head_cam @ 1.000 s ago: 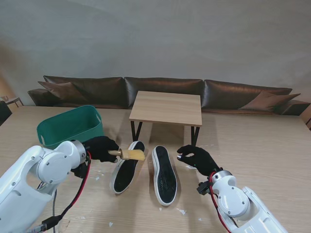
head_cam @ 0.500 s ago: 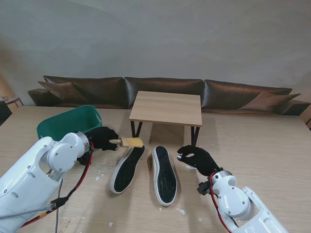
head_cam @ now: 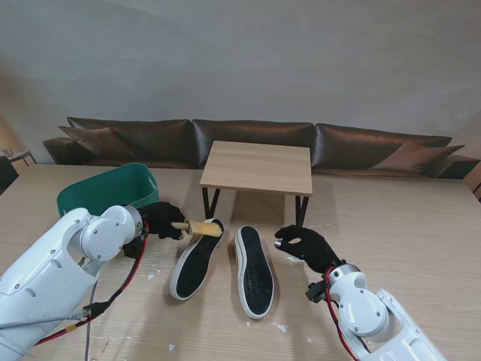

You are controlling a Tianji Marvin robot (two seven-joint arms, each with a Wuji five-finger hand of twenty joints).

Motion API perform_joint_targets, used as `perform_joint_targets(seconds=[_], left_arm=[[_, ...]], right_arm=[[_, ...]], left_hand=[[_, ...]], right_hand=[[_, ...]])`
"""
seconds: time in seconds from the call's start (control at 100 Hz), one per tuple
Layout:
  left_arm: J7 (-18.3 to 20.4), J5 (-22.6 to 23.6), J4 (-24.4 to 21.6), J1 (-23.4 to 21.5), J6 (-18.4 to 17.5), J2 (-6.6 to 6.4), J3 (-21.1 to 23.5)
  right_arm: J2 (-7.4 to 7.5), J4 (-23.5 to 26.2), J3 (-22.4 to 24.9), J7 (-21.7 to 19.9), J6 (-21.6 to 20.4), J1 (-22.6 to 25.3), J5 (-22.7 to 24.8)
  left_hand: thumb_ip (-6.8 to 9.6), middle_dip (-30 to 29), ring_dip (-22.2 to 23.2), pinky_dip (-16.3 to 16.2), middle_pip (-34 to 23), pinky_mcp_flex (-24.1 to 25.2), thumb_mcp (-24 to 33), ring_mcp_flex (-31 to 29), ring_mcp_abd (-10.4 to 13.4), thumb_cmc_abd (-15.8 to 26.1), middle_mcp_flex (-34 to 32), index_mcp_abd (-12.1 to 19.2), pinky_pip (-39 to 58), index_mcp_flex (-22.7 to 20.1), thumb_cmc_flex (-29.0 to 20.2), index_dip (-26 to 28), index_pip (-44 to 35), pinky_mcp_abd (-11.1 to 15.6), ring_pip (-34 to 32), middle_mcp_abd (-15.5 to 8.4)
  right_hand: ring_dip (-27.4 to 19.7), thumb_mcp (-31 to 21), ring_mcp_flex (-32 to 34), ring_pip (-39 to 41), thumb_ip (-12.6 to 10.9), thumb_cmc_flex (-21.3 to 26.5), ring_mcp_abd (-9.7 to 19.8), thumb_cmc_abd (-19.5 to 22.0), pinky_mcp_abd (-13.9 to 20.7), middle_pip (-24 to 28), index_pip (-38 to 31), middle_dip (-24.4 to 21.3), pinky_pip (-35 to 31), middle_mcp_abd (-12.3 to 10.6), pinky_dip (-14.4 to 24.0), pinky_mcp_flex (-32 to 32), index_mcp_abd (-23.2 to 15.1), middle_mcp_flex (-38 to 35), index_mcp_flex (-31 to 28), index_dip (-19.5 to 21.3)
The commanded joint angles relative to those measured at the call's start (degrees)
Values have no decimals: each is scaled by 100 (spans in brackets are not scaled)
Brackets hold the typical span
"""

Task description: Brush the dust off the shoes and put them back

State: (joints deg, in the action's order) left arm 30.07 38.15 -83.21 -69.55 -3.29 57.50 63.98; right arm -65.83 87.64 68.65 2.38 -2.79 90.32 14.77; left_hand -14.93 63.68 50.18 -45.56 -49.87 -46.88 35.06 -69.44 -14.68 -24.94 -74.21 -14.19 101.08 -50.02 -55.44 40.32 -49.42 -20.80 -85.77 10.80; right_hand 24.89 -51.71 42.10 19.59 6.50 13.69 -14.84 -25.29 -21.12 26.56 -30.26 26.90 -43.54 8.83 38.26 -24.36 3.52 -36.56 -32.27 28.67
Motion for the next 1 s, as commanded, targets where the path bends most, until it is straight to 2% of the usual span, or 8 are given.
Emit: perform_joint_targets(seconds=[0.0, 0.47, 0.99], left_arm=[[196, 7, -148, -84, 42, -20, 42], [907, 293, -997, -638, 147, -152, 414], [1512, 598, -1875, -1309, 353, -235, 815]], right_arm=[[-2, 52, -3, -95, 7, 51, -9], [-5, 56, -9, -80, 19, 44, 4], [-3, 42, -28, -93, 23, 43, 5]], left_hand=[[231, 51, -3, -39, -73, 11, 122, -310, -237, 322, -365, -52, 361, -62, -324, -15, -20, 74, -250, 223], [233, 50, -9, -31, -67, 21, 92, -311, -205, 338, -362, -27, 359, -41, -321, -6, -23, 105, -245, 198], [239, 54, -11, -21, -54, 31, 57, -311, -200, 365, -357, -17, 360, -25, -335, -10, -32, 133, -246, 177]], right_hand=[[53, -50, 97, 29, -155, 11, -37, 204, 20, 55, -44, -57, -129, 57, 35, 742, -5, -4, 115, -77], [52, -40, 95, 28, -157, 12, -37, 206, 24, 53, -44, -59, -129, 59, 40, 732, -2, 0, 104, -76], [52, -35, 87, 27, -157, 8, -42, 211, 24, 57, -41, -57, -127, 64, 43, 738, -2, -4, 101, -76]])
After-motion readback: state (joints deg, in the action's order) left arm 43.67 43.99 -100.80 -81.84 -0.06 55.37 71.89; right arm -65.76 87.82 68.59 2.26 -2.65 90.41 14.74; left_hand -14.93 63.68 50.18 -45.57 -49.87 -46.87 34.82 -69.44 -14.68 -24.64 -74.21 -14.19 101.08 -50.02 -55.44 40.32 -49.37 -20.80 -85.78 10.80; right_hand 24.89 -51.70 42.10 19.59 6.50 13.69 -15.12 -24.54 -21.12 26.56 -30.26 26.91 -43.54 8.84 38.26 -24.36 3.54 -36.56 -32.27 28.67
